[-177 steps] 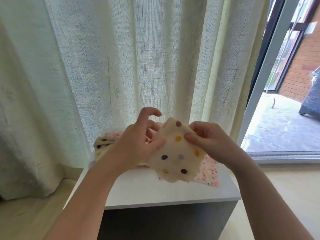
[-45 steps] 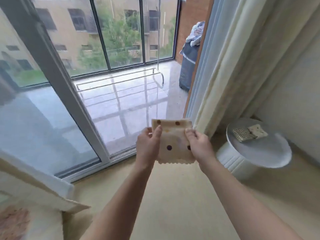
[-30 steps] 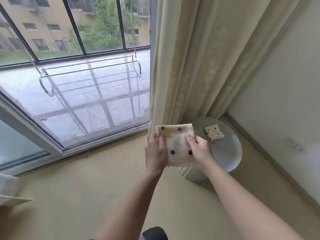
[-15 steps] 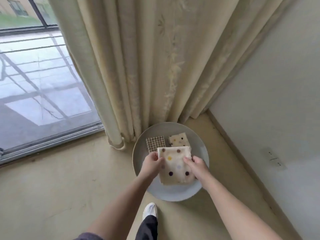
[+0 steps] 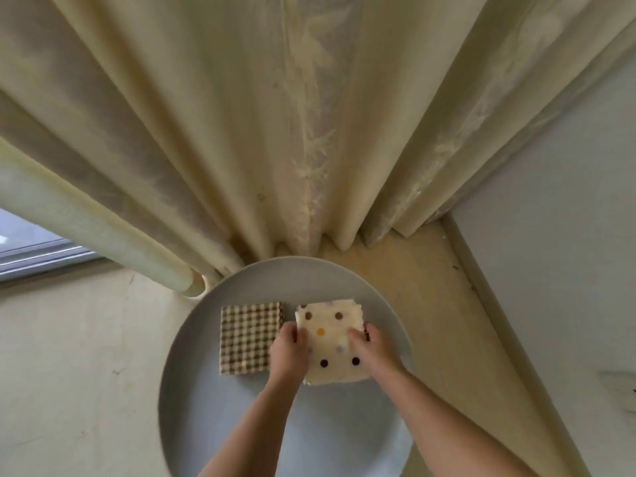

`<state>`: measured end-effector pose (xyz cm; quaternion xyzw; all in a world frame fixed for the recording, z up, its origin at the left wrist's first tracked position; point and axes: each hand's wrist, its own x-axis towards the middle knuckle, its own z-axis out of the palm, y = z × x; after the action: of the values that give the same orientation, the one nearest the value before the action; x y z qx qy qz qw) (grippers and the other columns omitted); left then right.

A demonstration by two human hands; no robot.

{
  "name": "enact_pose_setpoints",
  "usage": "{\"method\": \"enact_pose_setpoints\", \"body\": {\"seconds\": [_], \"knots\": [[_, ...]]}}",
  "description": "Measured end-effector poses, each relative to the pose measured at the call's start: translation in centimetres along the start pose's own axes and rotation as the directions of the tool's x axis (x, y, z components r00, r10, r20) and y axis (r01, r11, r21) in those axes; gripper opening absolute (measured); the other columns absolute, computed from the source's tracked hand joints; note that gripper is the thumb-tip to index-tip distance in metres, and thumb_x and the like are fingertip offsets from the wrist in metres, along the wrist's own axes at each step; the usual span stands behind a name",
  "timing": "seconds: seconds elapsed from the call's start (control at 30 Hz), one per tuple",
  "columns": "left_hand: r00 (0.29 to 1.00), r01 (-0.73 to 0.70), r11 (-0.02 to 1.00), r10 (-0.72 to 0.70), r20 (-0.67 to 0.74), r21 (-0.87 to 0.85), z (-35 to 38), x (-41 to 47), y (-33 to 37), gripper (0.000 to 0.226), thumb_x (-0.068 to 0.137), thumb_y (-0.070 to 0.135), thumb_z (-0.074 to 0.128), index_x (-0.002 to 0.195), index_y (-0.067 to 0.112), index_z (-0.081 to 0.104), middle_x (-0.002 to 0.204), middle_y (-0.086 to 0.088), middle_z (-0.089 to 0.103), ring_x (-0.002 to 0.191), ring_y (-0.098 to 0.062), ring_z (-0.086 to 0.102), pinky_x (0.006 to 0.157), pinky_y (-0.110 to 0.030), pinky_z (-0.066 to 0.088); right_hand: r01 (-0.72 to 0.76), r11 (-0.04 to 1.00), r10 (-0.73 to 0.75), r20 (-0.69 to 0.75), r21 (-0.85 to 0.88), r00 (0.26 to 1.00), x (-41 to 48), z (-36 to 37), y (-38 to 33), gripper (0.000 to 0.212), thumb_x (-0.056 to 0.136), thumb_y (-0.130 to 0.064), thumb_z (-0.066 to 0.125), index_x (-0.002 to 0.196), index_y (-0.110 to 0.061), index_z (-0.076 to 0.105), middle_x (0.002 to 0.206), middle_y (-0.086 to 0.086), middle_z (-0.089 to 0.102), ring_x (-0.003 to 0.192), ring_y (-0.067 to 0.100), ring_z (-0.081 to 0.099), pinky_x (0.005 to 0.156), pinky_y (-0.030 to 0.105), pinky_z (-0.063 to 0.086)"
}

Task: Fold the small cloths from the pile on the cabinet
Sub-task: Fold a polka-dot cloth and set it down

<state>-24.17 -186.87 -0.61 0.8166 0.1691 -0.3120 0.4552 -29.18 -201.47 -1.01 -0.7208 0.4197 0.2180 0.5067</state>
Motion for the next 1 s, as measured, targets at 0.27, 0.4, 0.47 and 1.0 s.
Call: {"method": "enact_pose_setpoints", "body": {"seconds": [0.27, 0.4, 0.47, 1.0], "knots": [[0.984, 0.102, 0.986, -0.08, -0.162, 0.134, 4.4, 5.9, -1.8, 0.023, 0.103, 0.024, 0.038, 0.115, 0.014, 0.055, 0.099, -0.002, 0.058, 0.089, -0.021, 0.058, 0.073, -0.036, 0.05, 0.015, 0.988, -0.016, -0.003, -0.153, 1.0, 7.5, 1.1, 2.6, 0.019, 0.097, -0.034, 0.053, 0.094, -0.016, 0.059, 0.09, 0.002, 0.065, 0.075, 0.015, 0.059, 0.064, 0.033, 0.05], [0.959, -0.062, 0.93, 0.157, -0.237, 0.363, 4.2, 4.0, -0.9, 0.019, 0.096, 0.014, 0.047, 0.114, 0.019, 0.047, 0.117, -0.001, 0.052, 0.098, -0.02, 0.054, 0.082, -0.04, 0.053, 0.273, 0.886, -0.343, -0.134, -0.376, 0.93, 5.5, 0.1, 2.5, 0.04, 0.087, -0.026, 0.069, 0.123, -0.016, 0.053, 0.114, 0.0, 0.059, 0.101, 0.018, 0.058, 0.08, 0.029, 0.05], [0.9, -0.293, 0.697, 0.431, -0.057, 0.654, 4.1, 3.1, -2.1, 0.048, 0.087, 0.016, 0.061, 0.134, 0.014, 0.047, 0.137, -0.004, 0.049, 0.122, -0.024, 0.051, 0.098, -0.04, 0.048, 0.459, 0.586, -0.626, -0.013, -0.668, 0.779, 4.6, -0.4, 3.4, 0.069, 0.073, -0.023, 0.081, 0.133, -0.014, 0.049, 0.134, 0.005, 0.055, 0.124, 0.026, 0.053, 0.1, 0.042, 0.048], [0.845, -0.507, 0.314, 0.367, 0.39, 0.803, -5.4, -5.0, 0.0, 0.062, 0.102, 0.039, 0.031, 0.155, 0.014, 0.008, 0.163, -0.005, 0.003, 0.151, -0.024, -0.005, 0.119, -0.058, -0.004, 0.393, 0.411, -0.317, 0.276, -0.822, 0.908, -6.5, -0.1, -2.3, 0.073, 0.101, -0.033, 0.045, 0.157, -0.022, -0.001, 0.164, -0.006, -0.015, 0.15, 0.024, -0.017, 0.12, 0.054, 0.002]]}}
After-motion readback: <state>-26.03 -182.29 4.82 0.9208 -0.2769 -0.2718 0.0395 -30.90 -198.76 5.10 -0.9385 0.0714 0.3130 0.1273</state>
